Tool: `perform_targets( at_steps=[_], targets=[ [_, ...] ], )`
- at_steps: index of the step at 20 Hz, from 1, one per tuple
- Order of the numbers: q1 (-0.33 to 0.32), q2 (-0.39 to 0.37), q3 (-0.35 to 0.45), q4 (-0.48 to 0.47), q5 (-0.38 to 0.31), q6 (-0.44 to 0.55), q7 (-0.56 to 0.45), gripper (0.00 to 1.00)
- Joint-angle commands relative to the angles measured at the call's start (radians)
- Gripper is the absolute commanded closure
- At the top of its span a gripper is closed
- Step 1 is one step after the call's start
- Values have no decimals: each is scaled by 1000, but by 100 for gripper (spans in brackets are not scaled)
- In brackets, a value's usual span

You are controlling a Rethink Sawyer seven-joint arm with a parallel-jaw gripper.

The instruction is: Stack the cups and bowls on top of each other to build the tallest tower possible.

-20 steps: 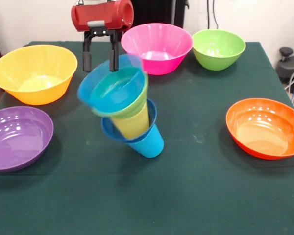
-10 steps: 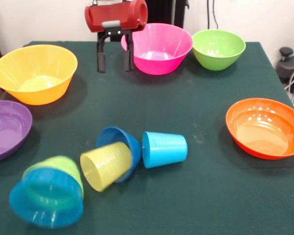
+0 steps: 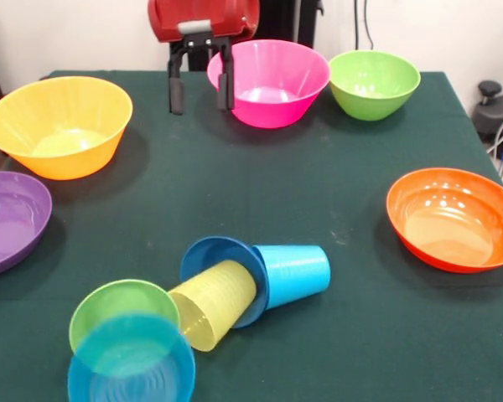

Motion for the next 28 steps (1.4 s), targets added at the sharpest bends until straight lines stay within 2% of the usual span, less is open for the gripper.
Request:
perform_targets(
  at_steps=[1,11,21,28],
  targets=[
    [58,0,28,18,32,140,69,0],
    [42,-89,74,8,91,240,35,0],
    [71,-202,53,-63,144,358,-1,0],
    [60,-211,81,-103,161,411,-24,0]
  ],
)
